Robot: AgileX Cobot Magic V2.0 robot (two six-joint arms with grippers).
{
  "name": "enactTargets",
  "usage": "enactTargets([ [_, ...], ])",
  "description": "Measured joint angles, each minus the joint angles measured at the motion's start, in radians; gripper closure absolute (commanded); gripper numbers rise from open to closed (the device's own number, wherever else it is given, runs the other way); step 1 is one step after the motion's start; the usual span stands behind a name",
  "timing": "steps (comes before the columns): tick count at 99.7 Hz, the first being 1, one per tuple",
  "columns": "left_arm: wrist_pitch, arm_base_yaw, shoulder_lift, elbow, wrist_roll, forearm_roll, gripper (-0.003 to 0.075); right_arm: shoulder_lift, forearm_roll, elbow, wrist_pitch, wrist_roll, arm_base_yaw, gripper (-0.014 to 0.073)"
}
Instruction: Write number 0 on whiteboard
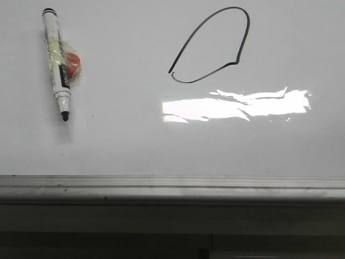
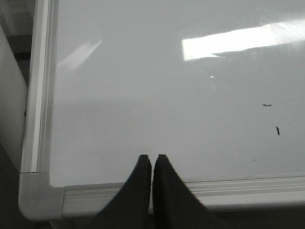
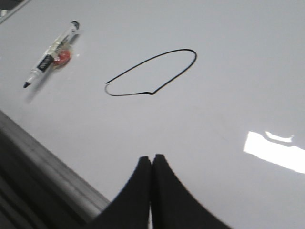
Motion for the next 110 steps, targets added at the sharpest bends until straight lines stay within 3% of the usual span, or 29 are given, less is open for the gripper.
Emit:
enactTargets([
  [12,0.000,0.000,0.000,0.000,0.000,0.000,0.0740,-0.014,-0.146,0.000,0.031,0.193,-0.132,0.0662],
  [21,0.000,0.000,0.000,0.000,0.000,-0.002,0.0740,-0.023,-0.175,0.000,0.108,0.248,-0.235,0.0662],
  [40,0.000,0.000,0.000,0.000,0.000,-0.002,0.0740,-0.025,-0.191,0.000,0.298,0.271,-0.473,0.0662],
  [61,0.000,0.000,0.000,0.000,0.000,-0.002,0.0740,-0.025,-0.193,0.000,0.315,0.275,-0.655,0.0662],
  [110,0.000,0.000,0.000,0.000,0.000,-0.002,0.0740,-0.025,-0.193,0.000,0.324,0.277,-0.694,0.0662],
])
